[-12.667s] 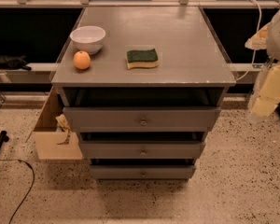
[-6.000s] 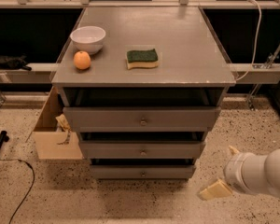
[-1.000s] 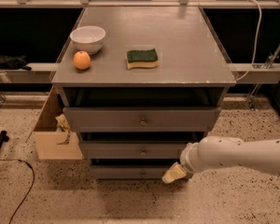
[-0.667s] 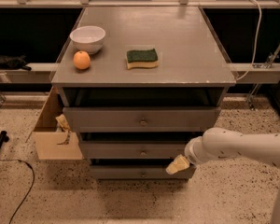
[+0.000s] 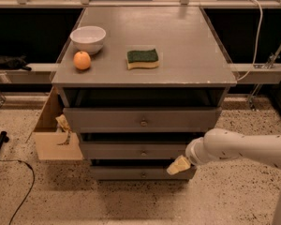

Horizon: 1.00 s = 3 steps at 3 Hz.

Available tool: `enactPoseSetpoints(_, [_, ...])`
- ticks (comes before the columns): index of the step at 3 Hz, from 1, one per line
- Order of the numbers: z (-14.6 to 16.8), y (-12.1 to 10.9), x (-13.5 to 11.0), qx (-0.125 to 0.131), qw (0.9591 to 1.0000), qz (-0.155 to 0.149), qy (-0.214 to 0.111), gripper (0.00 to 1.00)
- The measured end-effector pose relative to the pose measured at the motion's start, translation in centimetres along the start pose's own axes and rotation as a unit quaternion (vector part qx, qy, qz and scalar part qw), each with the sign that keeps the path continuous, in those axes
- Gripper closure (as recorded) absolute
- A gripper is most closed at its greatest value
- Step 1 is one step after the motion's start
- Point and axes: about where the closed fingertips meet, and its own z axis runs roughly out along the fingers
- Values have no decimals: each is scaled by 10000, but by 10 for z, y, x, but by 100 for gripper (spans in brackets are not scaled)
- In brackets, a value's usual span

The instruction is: Open middle drawer

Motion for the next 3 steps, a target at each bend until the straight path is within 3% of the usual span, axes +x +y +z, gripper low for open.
enactPoseSetpoints(1, [14, -3, -2, 29, 10000, 35, -17, 0])
enactPoseSetpoints(2, [41, -4, -9, -115, 9988, -425, -227, 0])
enactPoseSetpoints(3, [53, -4, -10, -209, 9948, -940, -332, 0])
